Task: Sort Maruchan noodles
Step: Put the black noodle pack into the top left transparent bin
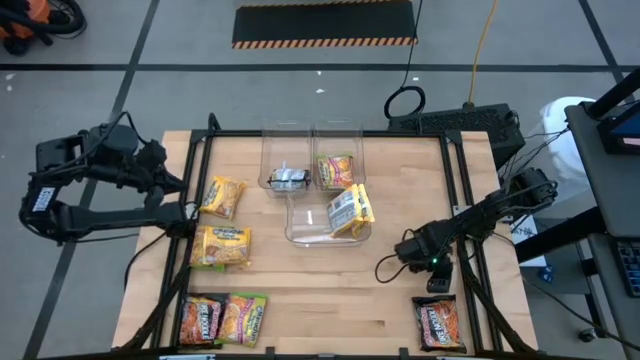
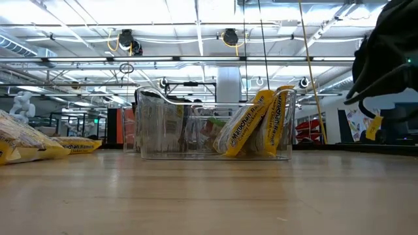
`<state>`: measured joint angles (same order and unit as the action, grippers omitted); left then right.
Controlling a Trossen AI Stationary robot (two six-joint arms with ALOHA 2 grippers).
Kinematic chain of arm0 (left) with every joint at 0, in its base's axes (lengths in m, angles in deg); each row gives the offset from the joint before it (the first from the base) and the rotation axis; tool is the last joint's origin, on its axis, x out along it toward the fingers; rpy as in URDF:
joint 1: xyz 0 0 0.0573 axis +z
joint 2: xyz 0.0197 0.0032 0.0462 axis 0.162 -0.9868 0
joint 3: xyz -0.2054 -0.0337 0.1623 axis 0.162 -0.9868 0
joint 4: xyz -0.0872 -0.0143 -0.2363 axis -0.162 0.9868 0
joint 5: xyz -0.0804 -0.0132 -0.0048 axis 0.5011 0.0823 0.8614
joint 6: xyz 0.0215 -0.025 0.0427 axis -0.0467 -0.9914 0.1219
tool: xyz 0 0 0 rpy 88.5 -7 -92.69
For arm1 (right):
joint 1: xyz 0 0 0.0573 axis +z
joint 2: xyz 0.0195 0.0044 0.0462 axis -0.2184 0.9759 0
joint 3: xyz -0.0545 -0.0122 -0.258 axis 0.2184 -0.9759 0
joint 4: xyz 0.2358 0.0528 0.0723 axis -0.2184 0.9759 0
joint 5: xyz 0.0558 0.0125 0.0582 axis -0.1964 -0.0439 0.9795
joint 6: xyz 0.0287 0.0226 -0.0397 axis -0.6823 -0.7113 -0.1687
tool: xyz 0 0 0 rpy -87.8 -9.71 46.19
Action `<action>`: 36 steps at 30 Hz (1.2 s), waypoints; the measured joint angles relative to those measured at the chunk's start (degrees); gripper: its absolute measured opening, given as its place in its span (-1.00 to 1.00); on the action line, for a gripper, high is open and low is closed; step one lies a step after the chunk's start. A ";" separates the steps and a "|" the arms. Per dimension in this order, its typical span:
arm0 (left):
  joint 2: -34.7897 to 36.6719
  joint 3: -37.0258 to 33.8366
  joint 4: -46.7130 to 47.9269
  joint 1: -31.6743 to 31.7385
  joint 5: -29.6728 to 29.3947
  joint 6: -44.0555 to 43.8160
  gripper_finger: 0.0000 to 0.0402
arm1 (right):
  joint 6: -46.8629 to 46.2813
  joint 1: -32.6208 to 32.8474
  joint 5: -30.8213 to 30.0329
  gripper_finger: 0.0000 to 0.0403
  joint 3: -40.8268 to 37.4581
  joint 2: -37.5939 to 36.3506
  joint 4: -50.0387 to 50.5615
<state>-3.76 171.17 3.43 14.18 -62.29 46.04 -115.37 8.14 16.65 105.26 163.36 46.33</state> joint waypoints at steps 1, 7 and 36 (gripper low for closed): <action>-0.43 0.00 -0.08 0.00 -0.10 0.02 -0.89 | 0.04 0.00 0.00 -0.53 -0.03 0.00 -0.58; -2.57 0.00 -0.20 -0.02 -0.31 0.31 -0.89 | 0.18 0.00 0.33 -0.53 -0.03 0.00 -4.32; -6.67 0.00 0.17 -0.02 -0.31 3.05 -0.89 | -6.59 7.16 5.41 -0.65 -1.89 -0.04 -13.23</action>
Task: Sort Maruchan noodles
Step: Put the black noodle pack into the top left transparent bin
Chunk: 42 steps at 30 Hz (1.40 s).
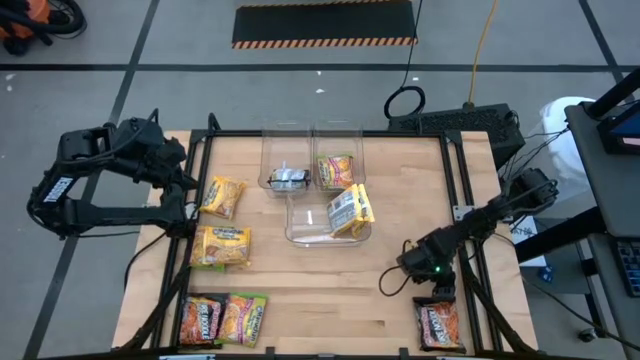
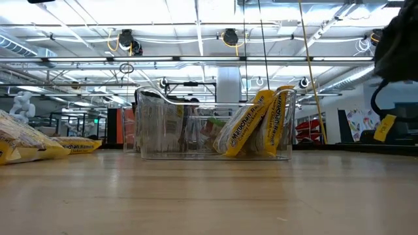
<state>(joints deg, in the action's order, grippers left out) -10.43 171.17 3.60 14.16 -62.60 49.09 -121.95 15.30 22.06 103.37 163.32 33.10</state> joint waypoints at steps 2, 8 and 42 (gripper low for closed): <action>0.00 0.00 0.00 0.01 0.00 -0.10 -0.89 | -1.75 0.72 0.20 -0.65 0.04 -0.02 -3.42; 0.00 -0.02 -0.02 0.00 0.00 -0.14 -0.89 | -4.37 3.08 -0.94 -0.65 0.07 -0.04 -7.02; 0.00 -0.02 -0.09 0.02 -0.07 1.99 -0.89 | -9.34 5.72 -7.26 -1.00 0.00 0.02 -10.00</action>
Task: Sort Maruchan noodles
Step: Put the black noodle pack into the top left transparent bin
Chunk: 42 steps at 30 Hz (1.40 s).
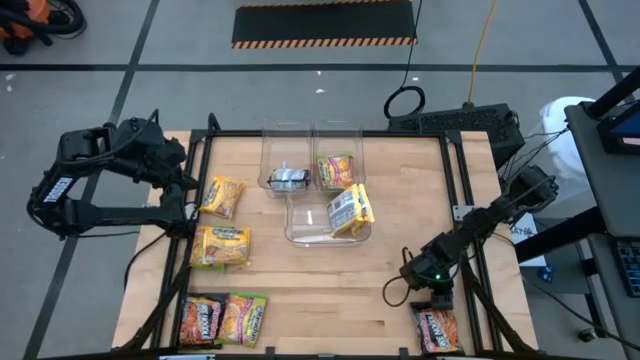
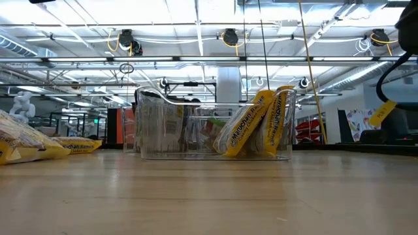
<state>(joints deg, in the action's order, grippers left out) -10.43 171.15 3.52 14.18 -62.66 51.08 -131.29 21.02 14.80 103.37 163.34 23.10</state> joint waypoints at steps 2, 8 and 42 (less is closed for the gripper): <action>0.00 0.00 0.00 -0.02 0.01 0.01 -0.89 | -0.84 -0.25 0.15 -1.00 0.00 -0.38 -0.31; 0.00 0.00 0.02 0.00 -0.02 0.58 -0.89 | -4.35 -2.14 -1.53 -1.00 -0.07 -4.72 -6.68; 0.04 -0.02 0.22 -0.02 -0.02 4.49 -0.89 | 3.10 -16.78 -36.15 -1.00 -0.02 -23.61 -35.22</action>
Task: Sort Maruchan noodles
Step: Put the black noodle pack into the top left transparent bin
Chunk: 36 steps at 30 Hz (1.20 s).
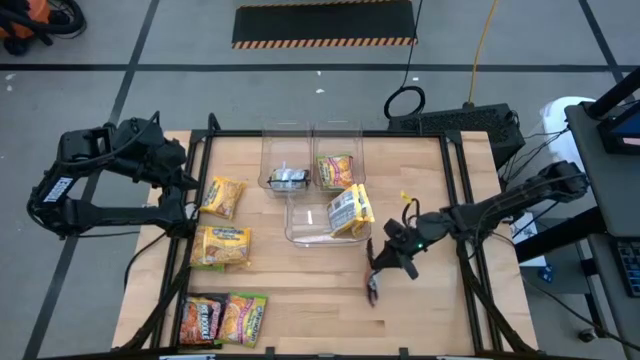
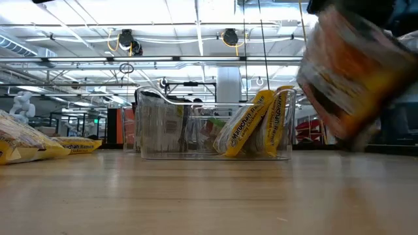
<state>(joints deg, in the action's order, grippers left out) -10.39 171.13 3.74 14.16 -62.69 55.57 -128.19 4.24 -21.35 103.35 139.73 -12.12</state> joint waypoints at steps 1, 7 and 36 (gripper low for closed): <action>0.00 0.00 0.00 0.00 0.00 0.00 -0.89 | 0.91 -0.32 -0.09 -1.00 0.00 0.00 -2.13; 0.00 0.00 0.00 0.00 -0.02 0.00 -0.89 | 6.08 -1.91 -2.95 -1.00 0.05 0.00 -7.22; 0.00 0.00 0.02 0.00 -0.04 1.38 -0.89 | 30.31 -19.70 2.21 -1.00 26.12 10.43 6.08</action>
<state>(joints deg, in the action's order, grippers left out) -10.39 171.13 3.76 14.16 -62.73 56.95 -97.88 -15.46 -19.15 129.47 150.16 -6.04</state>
